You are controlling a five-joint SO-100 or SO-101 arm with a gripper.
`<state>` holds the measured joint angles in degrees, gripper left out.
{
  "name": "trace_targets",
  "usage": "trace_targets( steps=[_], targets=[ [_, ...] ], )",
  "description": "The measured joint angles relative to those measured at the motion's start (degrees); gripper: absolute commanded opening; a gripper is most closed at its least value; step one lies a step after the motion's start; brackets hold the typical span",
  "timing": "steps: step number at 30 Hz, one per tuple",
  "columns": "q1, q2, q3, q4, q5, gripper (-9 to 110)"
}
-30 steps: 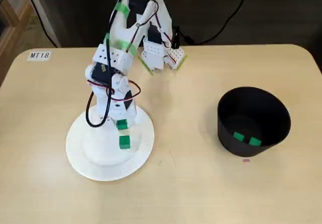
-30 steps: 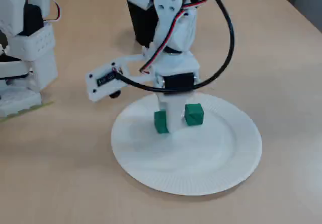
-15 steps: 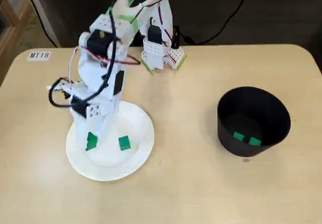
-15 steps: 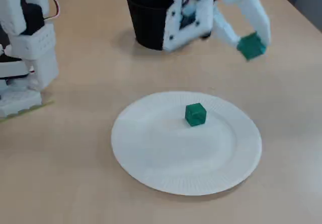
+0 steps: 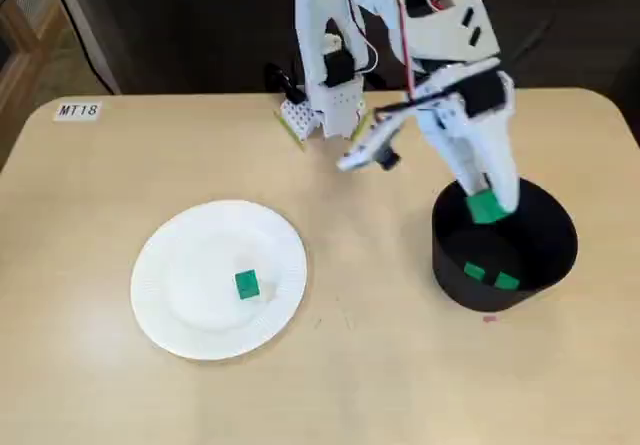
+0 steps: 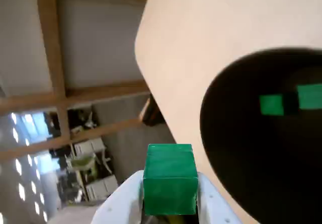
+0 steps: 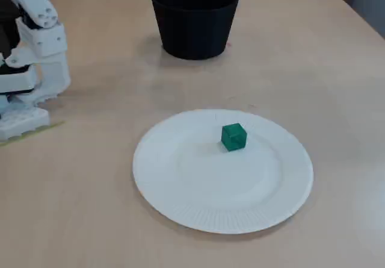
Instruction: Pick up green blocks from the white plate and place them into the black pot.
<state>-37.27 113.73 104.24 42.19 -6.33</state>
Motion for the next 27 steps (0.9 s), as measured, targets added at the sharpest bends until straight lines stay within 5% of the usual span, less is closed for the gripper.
trace_targets(
  steps=[11,14,18,21,24,27],
  targets=[
    [-1.6,0.0,1.2,-2.3,-0.4,-1],
    [-1.5,0.0,1.2,-1.8,0.0,28],
    [-0.4,0.0,1.2,1.1,-1.1,35],
    [1.6,0.0,1.2,2.3,-1.1,31],
    [3.3,0.7,1.2,2.5,-1.1,-2],
    [5.6,2.0,1.2,4.5,-1.1,-2]
  ],
)
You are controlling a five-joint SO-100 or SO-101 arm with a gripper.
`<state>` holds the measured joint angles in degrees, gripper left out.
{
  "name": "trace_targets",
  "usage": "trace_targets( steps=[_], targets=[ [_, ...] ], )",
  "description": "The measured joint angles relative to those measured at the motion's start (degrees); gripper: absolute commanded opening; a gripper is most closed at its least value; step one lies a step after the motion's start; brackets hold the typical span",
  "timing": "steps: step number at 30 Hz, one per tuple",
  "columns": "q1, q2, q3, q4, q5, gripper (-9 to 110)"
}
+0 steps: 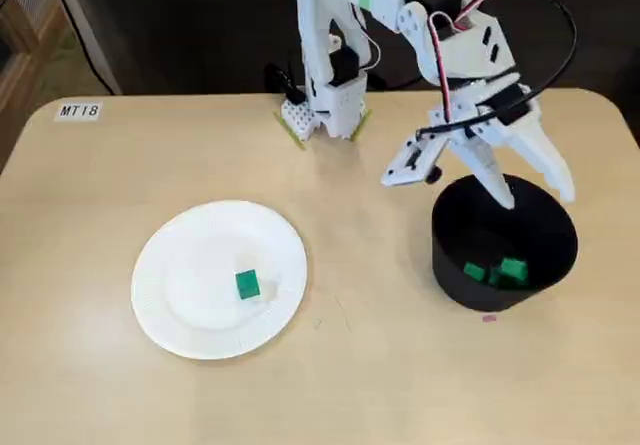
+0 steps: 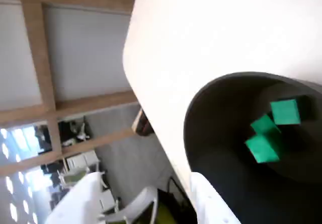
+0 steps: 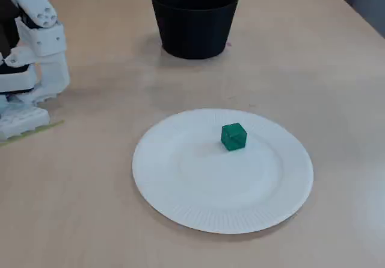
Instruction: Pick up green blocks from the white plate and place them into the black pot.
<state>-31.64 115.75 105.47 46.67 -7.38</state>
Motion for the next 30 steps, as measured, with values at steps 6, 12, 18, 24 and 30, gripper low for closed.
trace_targets(
  steps=[6,12,18,24,30],
  targets=[
    [13.8,1.9,0.0,11.3,-0.2,-2],
    [31.0,-2.3,0.0,21.7,-7.6,-2],
    [40.3,-11.6,-1.4,24.6,-12.6,-2],
    [46.1,-24.5,-12.7,29.5,-15.8,14],
    [46.1,-28.5,-19.1,30.5,-20.9,36]
  ],
)
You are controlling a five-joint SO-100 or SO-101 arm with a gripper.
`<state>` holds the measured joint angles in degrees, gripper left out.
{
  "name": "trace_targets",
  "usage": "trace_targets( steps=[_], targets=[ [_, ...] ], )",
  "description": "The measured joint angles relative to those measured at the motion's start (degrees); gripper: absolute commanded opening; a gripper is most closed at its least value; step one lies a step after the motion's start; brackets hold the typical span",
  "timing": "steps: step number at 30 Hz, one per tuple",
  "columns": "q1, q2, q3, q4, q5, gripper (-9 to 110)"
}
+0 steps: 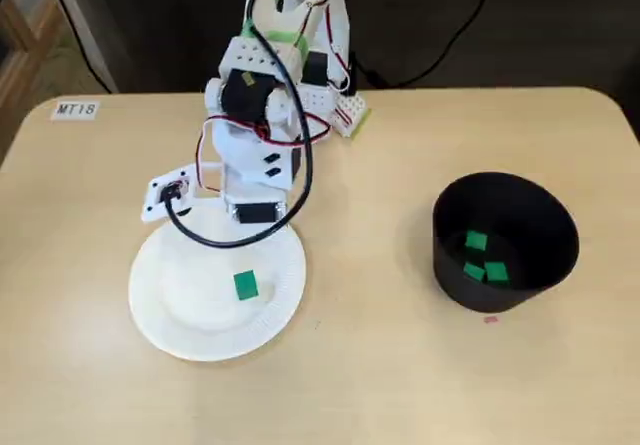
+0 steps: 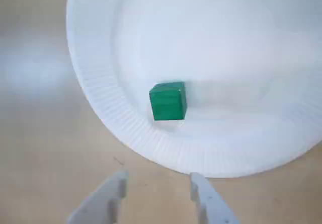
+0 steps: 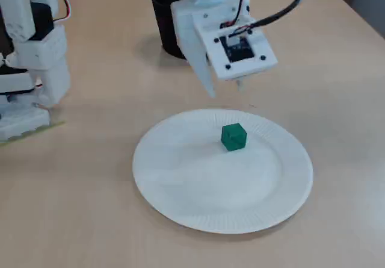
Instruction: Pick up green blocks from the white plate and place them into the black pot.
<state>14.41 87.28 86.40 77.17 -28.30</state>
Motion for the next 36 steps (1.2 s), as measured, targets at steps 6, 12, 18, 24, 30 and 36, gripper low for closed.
trace_targets(
  steps=[6,12,18,24,30,36],
  targets=[
    [2.0,-3.3,-0.3,-0.8,-6.0,37],
    [3.8,-7.2,-0.3,-0.3,-10.1,36],
    [5.8,-9.4,-0.6,-0.9,-11.4,35],
    [6.7,-15.2,-4.7,-1.1,-12.1,29],
    [6.6,-18.2,-7.0,-1.2,-12.0,4],
    [6.6,-20.5,-9.2,-1.2,-13.0,-2]
  ],
)
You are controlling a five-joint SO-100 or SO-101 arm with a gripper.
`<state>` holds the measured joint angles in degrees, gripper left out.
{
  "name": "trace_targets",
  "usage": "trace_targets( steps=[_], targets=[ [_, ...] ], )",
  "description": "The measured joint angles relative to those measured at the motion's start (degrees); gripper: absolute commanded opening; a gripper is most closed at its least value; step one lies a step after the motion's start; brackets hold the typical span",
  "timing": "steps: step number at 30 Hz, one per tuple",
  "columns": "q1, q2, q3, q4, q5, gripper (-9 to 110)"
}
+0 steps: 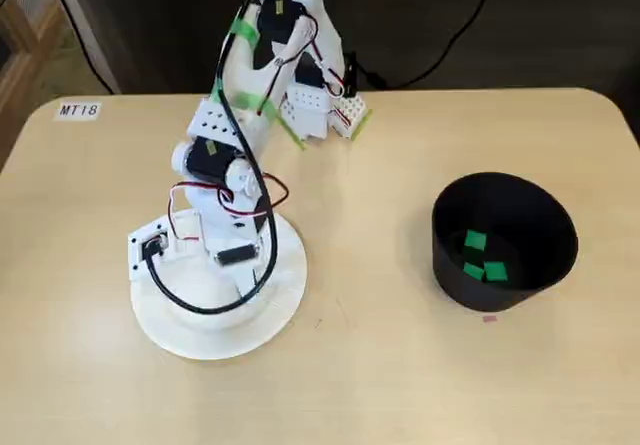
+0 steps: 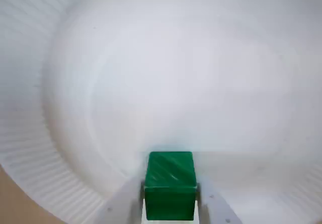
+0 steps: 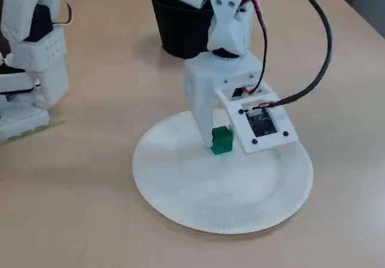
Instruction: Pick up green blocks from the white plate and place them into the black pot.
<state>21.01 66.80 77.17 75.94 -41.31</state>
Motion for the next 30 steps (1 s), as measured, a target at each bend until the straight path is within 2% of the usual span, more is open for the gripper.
trace_targets(
  steps=[9,13,15,19,21,26,30],
  targets=[
    [-0.2,0.1,-0.1,-1.9,-0.4,-2],
    [-1.5,5.5,0.8,-7.4,2.0,-2],
    [-3.1,12.6,5.5,-14.3,4.5,-2],
    [-7.6,32.6,23.9,-37.8,14.5,-2],
    [-10.5,40.1,28.3,-45.9,18.7,-2],
    [-21.7,49.9,28.7,-46.3,24.2,-2],
    [-32.7,51.6,25.4,-39.7,27.2,-2]
  ],
)
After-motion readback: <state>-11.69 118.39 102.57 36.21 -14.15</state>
